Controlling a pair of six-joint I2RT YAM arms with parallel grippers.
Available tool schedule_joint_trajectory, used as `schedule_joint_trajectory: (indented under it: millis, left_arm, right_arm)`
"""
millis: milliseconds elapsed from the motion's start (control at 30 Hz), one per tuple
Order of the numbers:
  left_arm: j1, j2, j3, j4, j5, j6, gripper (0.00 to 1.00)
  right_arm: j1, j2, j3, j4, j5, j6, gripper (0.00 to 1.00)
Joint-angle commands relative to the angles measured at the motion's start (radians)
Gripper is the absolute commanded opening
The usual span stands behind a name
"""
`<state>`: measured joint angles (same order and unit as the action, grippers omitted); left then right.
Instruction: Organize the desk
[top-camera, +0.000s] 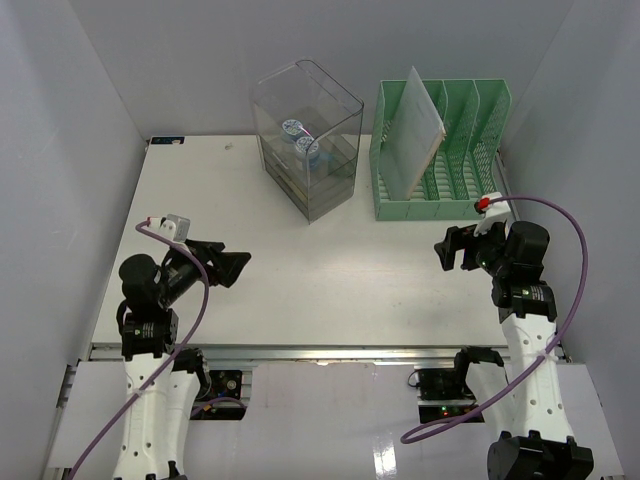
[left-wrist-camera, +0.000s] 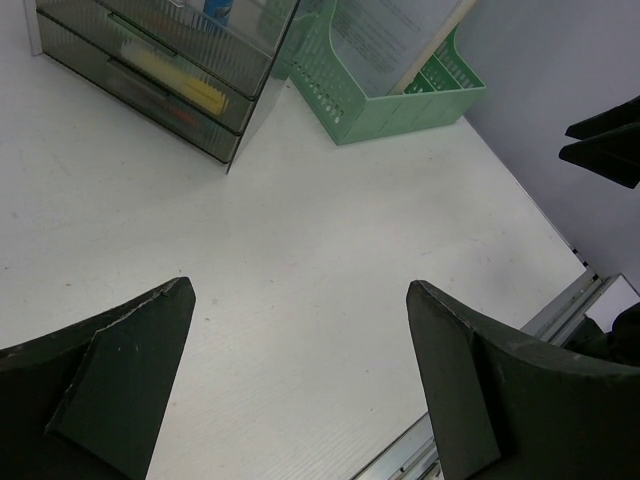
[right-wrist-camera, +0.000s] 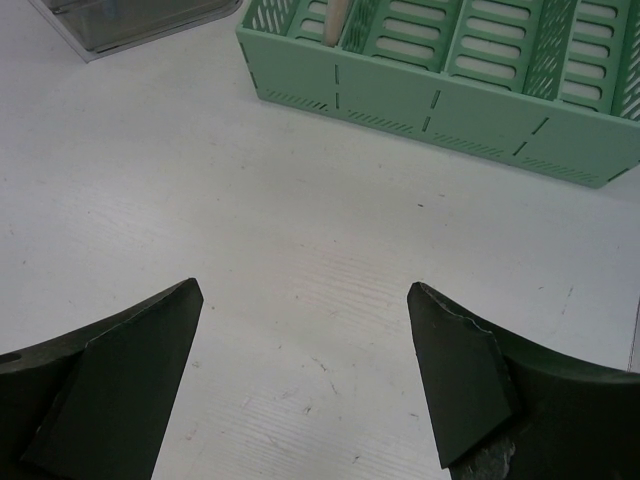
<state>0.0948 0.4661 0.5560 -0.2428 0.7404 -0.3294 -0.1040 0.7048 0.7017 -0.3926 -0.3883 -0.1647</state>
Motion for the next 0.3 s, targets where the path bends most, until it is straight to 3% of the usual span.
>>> schedule_joint_trajectory:
  millis: [0, 267]
  left_arm:
    - [-0.009, -0.015, -0.001, -0.013, -0.010, 0.015, 0.98]
    - [-0.017, -0.012, -0.001, -0.018, -0.032, 0.014, 0.98]
  right_arm:
    - [-0.003, -0.003, 0.008, 0.037, 0.030, 0.008, 0.90]
    - [-0.003, -0.019, -0.005, 0.051, 0.036, -0.038, 0.90]
